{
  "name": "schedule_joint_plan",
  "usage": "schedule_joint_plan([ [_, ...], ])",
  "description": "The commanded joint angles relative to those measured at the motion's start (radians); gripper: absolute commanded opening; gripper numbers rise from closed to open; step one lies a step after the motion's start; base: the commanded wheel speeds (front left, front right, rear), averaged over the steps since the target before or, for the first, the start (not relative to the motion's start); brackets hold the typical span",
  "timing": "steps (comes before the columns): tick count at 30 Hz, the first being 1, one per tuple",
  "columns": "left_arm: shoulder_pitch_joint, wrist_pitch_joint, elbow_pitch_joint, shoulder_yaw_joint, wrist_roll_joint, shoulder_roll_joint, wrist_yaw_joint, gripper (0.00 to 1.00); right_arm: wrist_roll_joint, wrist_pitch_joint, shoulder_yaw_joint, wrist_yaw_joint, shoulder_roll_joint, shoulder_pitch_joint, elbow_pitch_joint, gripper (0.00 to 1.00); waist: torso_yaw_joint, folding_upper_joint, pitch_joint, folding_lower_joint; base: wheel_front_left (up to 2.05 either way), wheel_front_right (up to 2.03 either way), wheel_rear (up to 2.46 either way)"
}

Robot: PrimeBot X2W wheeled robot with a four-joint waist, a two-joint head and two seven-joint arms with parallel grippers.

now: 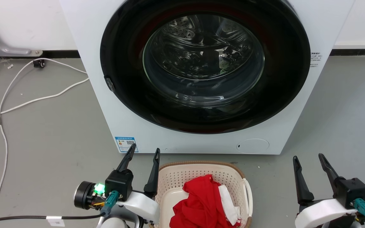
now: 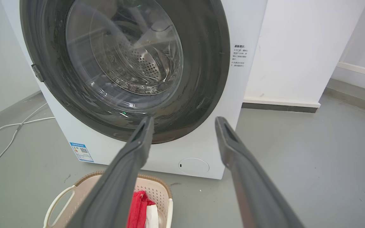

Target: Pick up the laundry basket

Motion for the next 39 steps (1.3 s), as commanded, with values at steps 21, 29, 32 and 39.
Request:
schedule_joint_plan([
  [21,-0.066,-0.004,0.144,0.029,-0.043,-0.002,0.014,1.00,0.032,-0.028,0.003,0.000,0.002,-0.079,0.112,1.00,-0.012,-0.0001,0.169,0.0000,0.00,0.00,0.00],
  [29,-0.160,-0.004,0.322,0.037,-0.083,-0.002,-0.009,1.00,0.045,-0.053,0.025,0.000,0.002,-0.166,0.263,1.00,-0.026,-0.0001,0.324,0.0000,0.00,0.00,0.00],
  [32,-0.209,-0.004,0.405,0.042,-0.100,-0.002,-0.022,1.00,0.048,-0.062,0.037,0.000,0.002,-0.207,0.331,1.00,-0.030,-0.0001,0.377,0.0000,0.00,0.00,0.00],
  [39,-0.331,-0.004,0.565,0.059,-0.133,0.002,-0.048,1.00,0.057,-0.080,0.070,0.000,0.002,-0.319,0.475,1.00,-0.041,-0.0001,0.479,0.0000,0.00,0.00,0.00],
])
